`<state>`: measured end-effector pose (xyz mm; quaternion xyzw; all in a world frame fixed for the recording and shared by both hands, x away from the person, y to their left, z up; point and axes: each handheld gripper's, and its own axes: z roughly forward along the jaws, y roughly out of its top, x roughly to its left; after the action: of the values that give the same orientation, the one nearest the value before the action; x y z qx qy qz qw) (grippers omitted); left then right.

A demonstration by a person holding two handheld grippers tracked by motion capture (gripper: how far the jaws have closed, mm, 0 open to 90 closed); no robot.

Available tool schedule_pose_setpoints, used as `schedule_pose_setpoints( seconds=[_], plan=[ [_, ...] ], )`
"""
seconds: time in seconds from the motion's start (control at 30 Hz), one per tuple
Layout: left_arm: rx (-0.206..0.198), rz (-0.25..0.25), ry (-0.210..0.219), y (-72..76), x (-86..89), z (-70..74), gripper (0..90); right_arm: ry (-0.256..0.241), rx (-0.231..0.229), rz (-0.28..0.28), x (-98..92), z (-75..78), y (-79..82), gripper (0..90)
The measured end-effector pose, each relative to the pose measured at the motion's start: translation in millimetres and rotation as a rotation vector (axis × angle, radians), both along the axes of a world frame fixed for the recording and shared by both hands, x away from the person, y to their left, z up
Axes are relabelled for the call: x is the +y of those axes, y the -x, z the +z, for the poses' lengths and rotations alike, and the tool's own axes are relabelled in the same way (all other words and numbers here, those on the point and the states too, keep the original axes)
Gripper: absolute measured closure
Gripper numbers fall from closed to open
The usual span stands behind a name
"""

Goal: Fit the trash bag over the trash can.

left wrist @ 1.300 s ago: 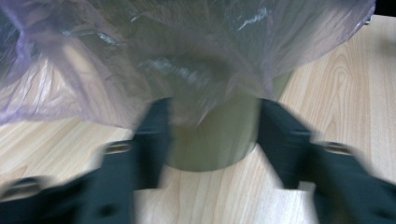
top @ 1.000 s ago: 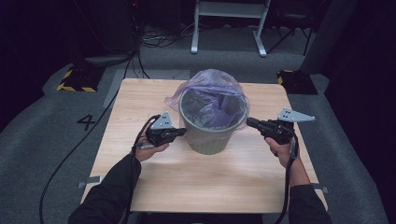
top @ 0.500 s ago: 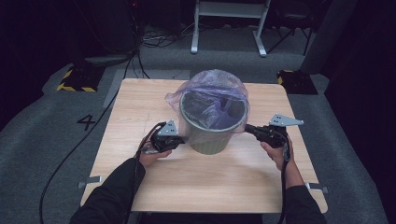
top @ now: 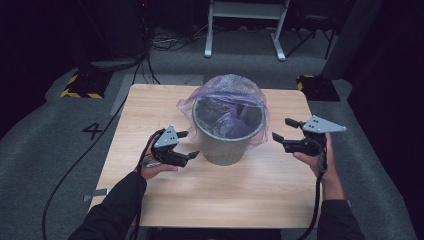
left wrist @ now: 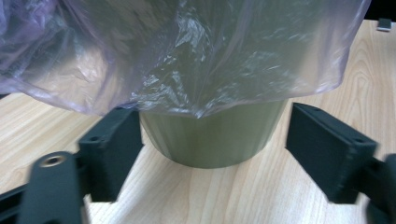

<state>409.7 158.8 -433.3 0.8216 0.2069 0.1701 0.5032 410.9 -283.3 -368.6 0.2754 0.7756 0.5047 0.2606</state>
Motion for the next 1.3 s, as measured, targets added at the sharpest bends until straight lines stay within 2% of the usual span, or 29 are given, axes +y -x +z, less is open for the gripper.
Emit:
schedule_pose_setpoints(
  seconds=[0.07,0.13,0.17,0.23,0.27,0.33,0.37,0.43,0.5,0.63,0.73,0.87,0.93,0.97,1.1,1.2,1.3],
  plan=[
    [-0.011,0.006,-0.001,-1.0,-1.5,3.0,15.9,-0.012,-0.038,0.003,1.1,14.5,1.7,26.1],
    [-0.014,0.004,0.005,-1.7,-3.7,5.8,16.7,-0.032,-0.056,0.019,2.9,27.2,2.0,26.0],
    [-0.022,0.012,-0.012,-2.7,-6.2,7.3,18.8,-0.035,-0.064,0.024,4.6,32.7,1.0,26.0],
    [-0.047,0.020,-0.039,-4.6,-10.9,8.2,26.8,0.007,-0.077,0.034,15.8,43.9,-6.0,25.6],
    [-0.046,0.021,-0.054,-5.8,-13.0,8.5,29.7,0.021,-0.079,0.038,20.2,46.4,-9.2,25.6],
    [-0.051,0.032,-0.094,-9.7,-18.3,8.7,37.4,0.034,-0.070,0.045,31.0,50.9,-17.9,26.4],
    [-0.051,0.041,-0.100,-11.3,-20.0,8.4,43.0,0.042,-0.065,0.050,38.8,53.7,-24.6,26.4],
    [-0.046,0.019,-0.119,-13.3,-22.1,8.2,50.8,0.068,-0.058,0.066,49.9,56.6,-33.5,26.5],
    [-0.062,0.007,-0.148,-13.9,-24.4,7.7,62.5,0.113,-0.047,0.069,63.6,59.3,-43.7,27.6],
    [-0.054,-0.010,-0.168,-18.0,-24.5,6.2,81.4,0.136,-0.019,0.087,79.3,62.7,-58.8,33.7],
    [-0.048,-0.026,-0.170,-19.9,-23.5,5.6,88.3,0.170,-0.002,0.083,88.0,62.6,-67.6,43.9],
    [-0.046,-0.040,-0.179,-21.0,-24.1,4.6,89.8,0.226,0.029,0.070,96.7,57.8,-80.3,56.2],
    [-0.035,-0.044,-0.168,-22.1,-22.9,3.8,89.8,0.263,0.040,0.045,99.1,53.9,-86.8,63.0],
    [-0.031,-0.044,-0.161,-23.0,-22.4,3.0,89.8,0.267,0.043,0.042,99.1,53.1,-88.5,67.0],
    [-0.023,-0.044,-0.160,-24.9,-22.3,1.0,89.9,0.225,0.051,0.007,96.2,52.2,-96.2,79.4],
    [-0.024,-0.039,-0.154,-25.4,-21.7,0.5,89.9,0.227,0.055,-0.014,96.2,49.7,-100.9,87.7],
    [-0.026,-0.039,-0.149,-25.2,-21.3,1.2,89.9,0.220,0.047,-0.041,94.6,48.9,-104.4,90.0]
  ],
)
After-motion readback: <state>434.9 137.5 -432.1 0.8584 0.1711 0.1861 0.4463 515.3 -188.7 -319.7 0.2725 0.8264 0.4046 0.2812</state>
